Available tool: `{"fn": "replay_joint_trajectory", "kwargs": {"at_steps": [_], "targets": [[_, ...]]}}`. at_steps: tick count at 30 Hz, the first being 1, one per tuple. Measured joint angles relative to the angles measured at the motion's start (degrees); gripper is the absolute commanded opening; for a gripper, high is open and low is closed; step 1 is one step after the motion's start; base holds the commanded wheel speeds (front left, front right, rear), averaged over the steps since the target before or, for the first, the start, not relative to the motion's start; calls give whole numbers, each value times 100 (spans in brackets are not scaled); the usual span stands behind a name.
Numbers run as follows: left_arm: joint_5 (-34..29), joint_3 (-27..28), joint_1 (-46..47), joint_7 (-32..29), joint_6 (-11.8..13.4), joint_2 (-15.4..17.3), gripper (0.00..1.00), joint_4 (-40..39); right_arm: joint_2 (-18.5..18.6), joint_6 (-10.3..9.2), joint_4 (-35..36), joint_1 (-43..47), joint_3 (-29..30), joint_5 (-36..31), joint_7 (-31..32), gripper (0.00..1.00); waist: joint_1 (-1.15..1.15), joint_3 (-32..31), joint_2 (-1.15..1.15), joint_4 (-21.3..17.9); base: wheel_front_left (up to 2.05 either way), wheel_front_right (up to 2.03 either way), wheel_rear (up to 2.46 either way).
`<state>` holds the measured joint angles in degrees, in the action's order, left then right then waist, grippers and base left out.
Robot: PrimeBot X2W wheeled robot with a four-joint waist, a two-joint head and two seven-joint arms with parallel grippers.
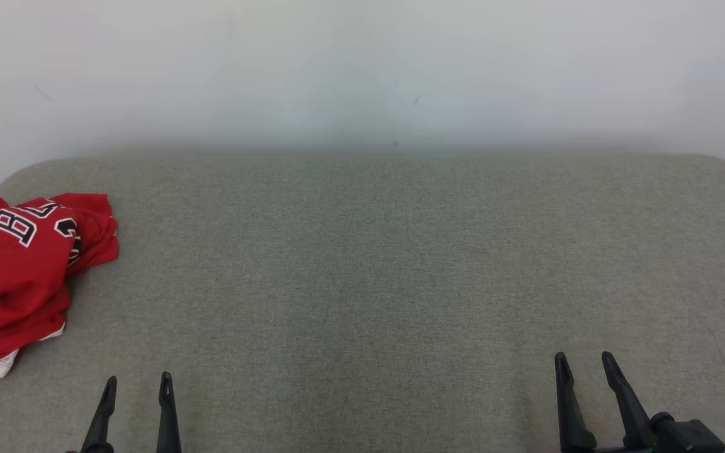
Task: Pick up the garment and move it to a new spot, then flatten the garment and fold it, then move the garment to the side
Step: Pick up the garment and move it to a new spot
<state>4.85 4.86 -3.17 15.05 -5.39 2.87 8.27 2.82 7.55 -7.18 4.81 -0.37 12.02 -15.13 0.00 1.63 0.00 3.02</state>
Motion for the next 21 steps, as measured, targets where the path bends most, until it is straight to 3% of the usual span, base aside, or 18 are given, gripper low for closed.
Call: {"fn": "replay_joint_trajectory", "kwargs": {"at_steps": [10, 21], "targets": [[-73, -31, 1, 0, 63, -1, 100, 45, 1, 0, -21, 34, 13, 8, 0, 100, 0, 2, 0, 511, 0, 0, 0], [-89, 42, -21, 0, 59, 1, 100, 126, 1, 0, -78, 116, -21, 16, 0, 100, 0, -28, 0, 1337, 0, 0, 0]]}}
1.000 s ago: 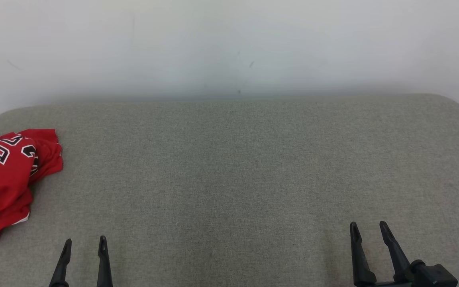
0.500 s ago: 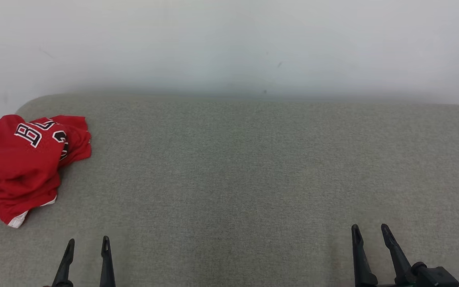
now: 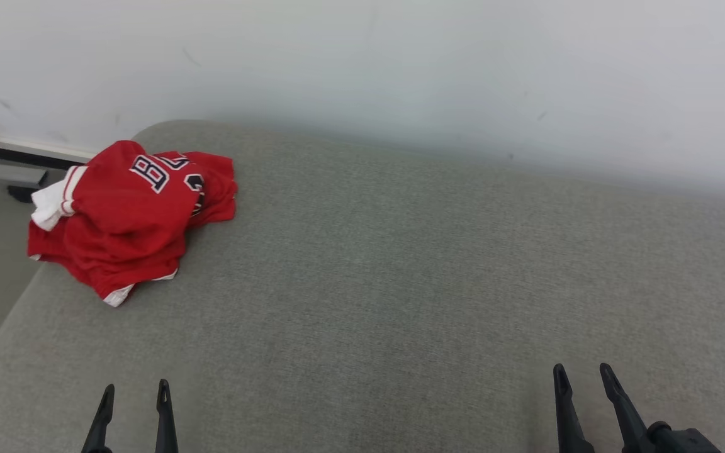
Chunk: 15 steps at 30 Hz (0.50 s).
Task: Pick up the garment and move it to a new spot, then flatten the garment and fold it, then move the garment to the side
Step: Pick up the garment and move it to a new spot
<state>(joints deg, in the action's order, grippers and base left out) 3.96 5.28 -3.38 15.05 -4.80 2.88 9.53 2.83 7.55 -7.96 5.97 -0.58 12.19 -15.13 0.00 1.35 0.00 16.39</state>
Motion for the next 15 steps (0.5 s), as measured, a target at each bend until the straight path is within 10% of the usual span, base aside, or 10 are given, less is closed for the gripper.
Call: {"fn": "replay_joint_trajectory", "kwargs": {"at_steps": [15], "targets": [[0, 151, -193, 0, 25, 0, 100, 48, 0, 0, -64, 108, -185, 85, 0, 100, 0, -183, 0, 1030, 0, 0, 0]]}}
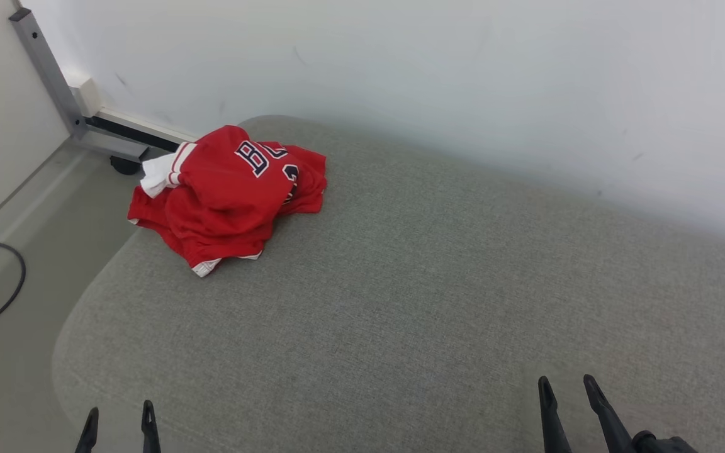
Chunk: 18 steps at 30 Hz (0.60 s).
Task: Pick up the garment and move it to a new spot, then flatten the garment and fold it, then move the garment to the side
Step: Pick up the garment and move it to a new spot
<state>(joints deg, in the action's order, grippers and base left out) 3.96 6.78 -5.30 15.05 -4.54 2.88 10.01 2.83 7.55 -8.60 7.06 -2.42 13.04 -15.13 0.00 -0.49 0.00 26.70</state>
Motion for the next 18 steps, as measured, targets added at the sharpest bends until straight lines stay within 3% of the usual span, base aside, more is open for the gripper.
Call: {"fn": "replay_joint_trajectory", "kwargs": {"at_steps": [5, 18], "targets": [[88, 129, -59, 0, 57, -1, 100, -67, -1, 0, -41, -71, -111, -13, -1, 100, 0, -50, 0, 178, 0, 0, 0], [221, 146, -62, 0, 158, -1, 100, -113, -1, 0, -87, -136, -162, -67, 0, 100, 0, 20, 0, 209, 0, 0, 0]]}}
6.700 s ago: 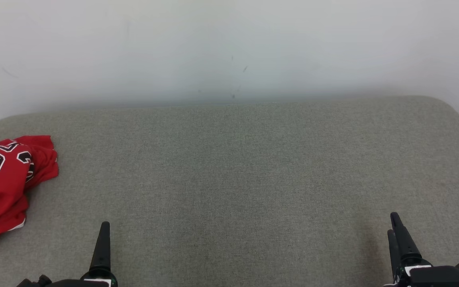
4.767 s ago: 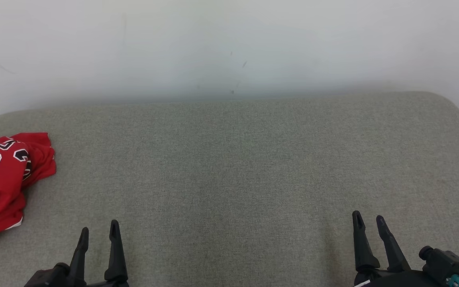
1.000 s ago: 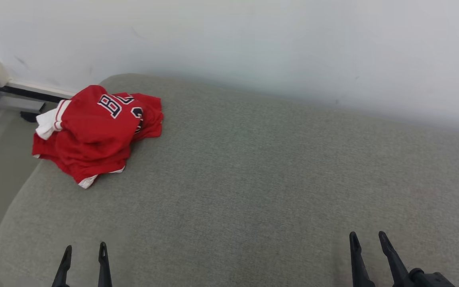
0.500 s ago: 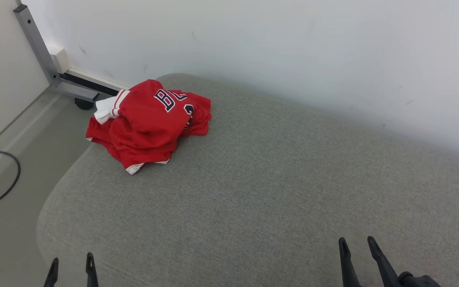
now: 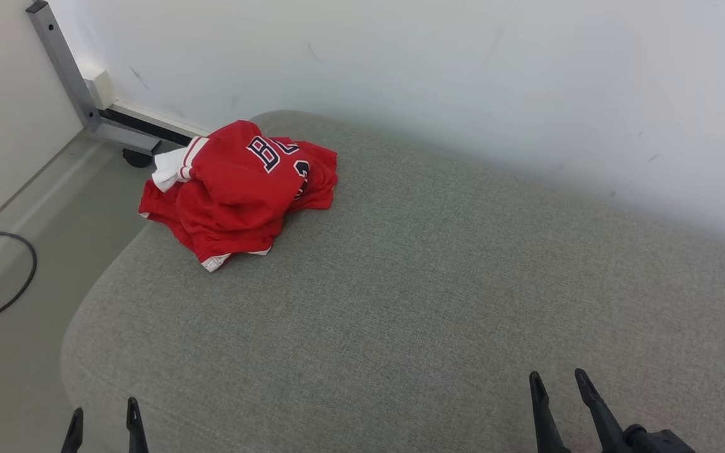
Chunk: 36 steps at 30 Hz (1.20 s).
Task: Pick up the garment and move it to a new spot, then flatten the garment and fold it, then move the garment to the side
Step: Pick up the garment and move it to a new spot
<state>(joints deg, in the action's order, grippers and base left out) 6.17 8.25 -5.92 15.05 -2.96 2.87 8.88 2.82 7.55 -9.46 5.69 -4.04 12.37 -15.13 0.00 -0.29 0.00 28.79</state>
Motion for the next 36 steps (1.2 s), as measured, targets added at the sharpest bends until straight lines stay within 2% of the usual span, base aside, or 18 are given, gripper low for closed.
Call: {"fn": "replay_joint_trajectory", "kwargs": {"at_steps": [5, 9, 14, 18, 26, 36], "targets": [[25, 29, 131, 0, -78, -2, 100, 78, 0, 0, 42, 15, 79, -34, -1, 100, 0, 20, 0, -43, 0, 0, 0], [99, 258, 409, 0, -121, 3, 100, 96, -1, 0, 92, -73, 34, -165, -1, 100, -1, 45, 0, -166, 0, 0, 0], [94, 579, 1009, 0, -220, 4, 100, 37, -1, 0, 175, -363, 36, -312, 0, 100, 0, 179, 0, -443, 0, 0, 0], [75, 832, 1606, 0, -345, 135, 100, 43, 0, 0, 192, -487, 63, -380, -1, 100, 0, 397, 0, -731, 0, 0, 0], [299, 1205, 2863, 0, -419, 775, 100, 407, 3, 0, 219, -871, 55, -369, -1, 100, 1, 979, 0, -1390, 0, 0, 0], [742, 1046, 4042, 0, -454, 1658, 100, 2011, 2, 0, 245, -1174, -77, -263, 0, 100, 1, 1512, 0, -2211, 0, 0, 0]]}}
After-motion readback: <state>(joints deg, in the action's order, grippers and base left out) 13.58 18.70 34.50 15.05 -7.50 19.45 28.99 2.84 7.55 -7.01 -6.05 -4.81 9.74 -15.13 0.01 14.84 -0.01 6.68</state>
